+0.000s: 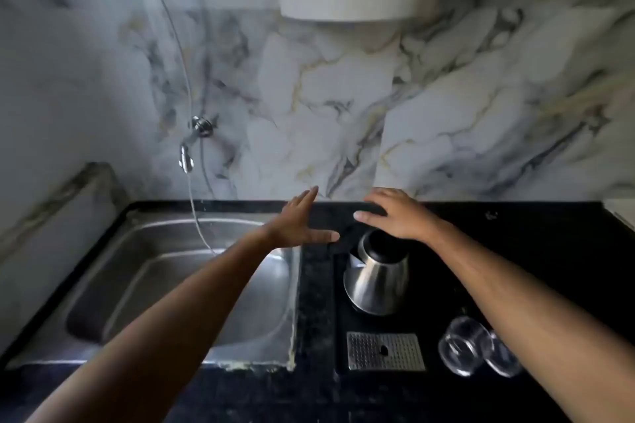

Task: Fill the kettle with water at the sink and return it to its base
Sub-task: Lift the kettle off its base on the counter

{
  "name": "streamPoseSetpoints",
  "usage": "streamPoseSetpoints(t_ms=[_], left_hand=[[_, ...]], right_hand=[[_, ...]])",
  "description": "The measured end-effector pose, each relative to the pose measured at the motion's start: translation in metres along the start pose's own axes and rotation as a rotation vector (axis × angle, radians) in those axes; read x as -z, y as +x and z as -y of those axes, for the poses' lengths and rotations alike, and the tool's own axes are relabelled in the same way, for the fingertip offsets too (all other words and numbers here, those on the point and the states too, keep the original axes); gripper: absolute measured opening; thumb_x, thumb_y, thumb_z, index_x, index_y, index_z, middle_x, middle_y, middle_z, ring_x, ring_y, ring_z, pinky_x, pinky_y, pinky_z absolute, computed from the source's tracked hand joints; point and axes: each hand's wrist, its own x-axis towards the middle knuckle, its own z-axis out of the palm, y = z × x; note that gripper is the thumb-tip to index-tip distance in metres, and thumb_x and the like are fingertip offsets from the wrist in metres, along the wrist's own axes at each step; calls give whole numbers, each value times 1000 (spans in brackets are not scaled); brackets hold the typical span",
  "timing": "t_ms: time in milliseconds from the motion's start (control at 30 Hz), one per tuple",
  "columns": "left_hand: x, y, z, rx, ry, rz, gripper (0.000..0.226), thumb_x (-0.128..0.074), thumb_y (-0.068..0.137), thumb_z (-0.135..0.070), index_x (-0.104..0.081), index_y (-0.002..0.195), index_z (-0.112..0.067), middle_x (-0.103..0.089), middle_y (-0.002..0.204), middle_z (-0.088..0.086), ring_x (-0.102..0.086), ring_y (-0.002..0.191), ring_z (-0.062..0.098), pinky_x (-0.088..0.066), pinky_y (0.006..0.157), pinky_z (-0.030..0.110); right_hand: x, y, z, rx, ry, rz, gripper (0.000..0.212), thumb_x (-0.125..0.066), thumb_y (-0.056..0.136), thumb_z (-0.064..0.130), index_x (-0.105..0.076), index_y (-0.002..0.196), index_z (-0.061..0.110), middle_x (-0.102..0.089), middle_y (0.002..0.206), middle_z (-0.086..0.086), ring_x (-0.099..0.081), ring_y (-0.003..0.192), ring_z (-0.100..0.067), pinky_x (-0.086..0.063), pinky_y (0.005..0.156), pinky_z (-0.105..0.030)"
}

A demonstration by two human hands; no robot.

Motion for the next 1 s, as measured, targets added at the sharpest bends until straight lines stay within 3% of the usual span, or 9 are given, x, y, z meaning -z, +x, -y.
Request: streamPoseSetpoints(t_ms=[133,333,467,633,700,767,833,933,1000], left_hand=[[-67,13,1,69,-183,159,129,-84,65,-56,-2,157,-15,-7,166,4,-7,152,19,-15,122,36],[-128,22,15,114,-360,240,129,-90,59,-47,-9,156,-18,-19,163,6,-21,148,19,-25,121,44],[-148,26,20,113,-484,227,120,-91,60,-37,-18,152,-18,-48,143,14,-48,132,24,-40,112,47],[-160,28,24,93,-597,183,99,-84,74,-13,-21,151,-19,-54,133,19,-54,126,28,-45,109,41],[-162,28,25,74,-619,178,96,-82,77,-10,-22,151,-19,-55,131,13,-55,123,20,-47,105,36],[-163,30,26,74,-628,182,90,-81,79,-12,-27,149,-20,-56,127,3,-58,115,5,-51,96,25],[-161,32,23,103,-648,173,70,-80,79,-18,-40,137,-19,-58,118,1,-60,110,6,-52,86,18],[-156,35,22,146,-710,160,62,-80,75,-34,-47,120,-6,-57,124,24,-56,119,36,-51,100,43],[-144,38,23,142,-728,141,68,-79,72,-42,-46,118,-3,-58,123,25,-57,117,36,-47,103,48]], right_hand=[[-22,-29,-58,-196,301,-139,64,-48,81,72,-72,103,16,-73,106,-2,-64,104,-17,-41,85,-16],[-50,-48,-120,-530,647,-188,75,-36,72,88,-73,84,23,-73,97,1,-64,98,-16,-45,90,-28],[-70,-47,-133,-661,946,-232,78,-43,62,92,-70,77,20,-70,82,-4,-64,84,-20,-48,85,-38],[-91,-44,-137,-689,1200,-215,80,-49,65,88,-76,105,24,-75,112,-3,-69,106,-19,-50,94,-34],[-95,-42,-138,-663,1317,-233,73,-51,72,82,-77,107,24,-75,113,-3,-69,105,-20,-54,84,-31],[-96,-39,-140,-652,1378,-256,72,-49,75,80,-80,93,18,-77,90,-8,-72,79,-24,-53,61,-28],[-95,-36,-139,-668,1391,-266,69,-48,74,80,-75,72,17,-65,59,-5,-56,49,-19,-41,43,-25],[-96,-28,-137,-699,1408,-302,59,-49,79,68,-62,54,17,-47,42,-2,-37,34,-16,-28,35,-23],[-89,-18,-131,-673,1424,-329,52,-47,83,57,-57,51,17,-44,40,-1,-33,32,-16,-25,34,-23]])
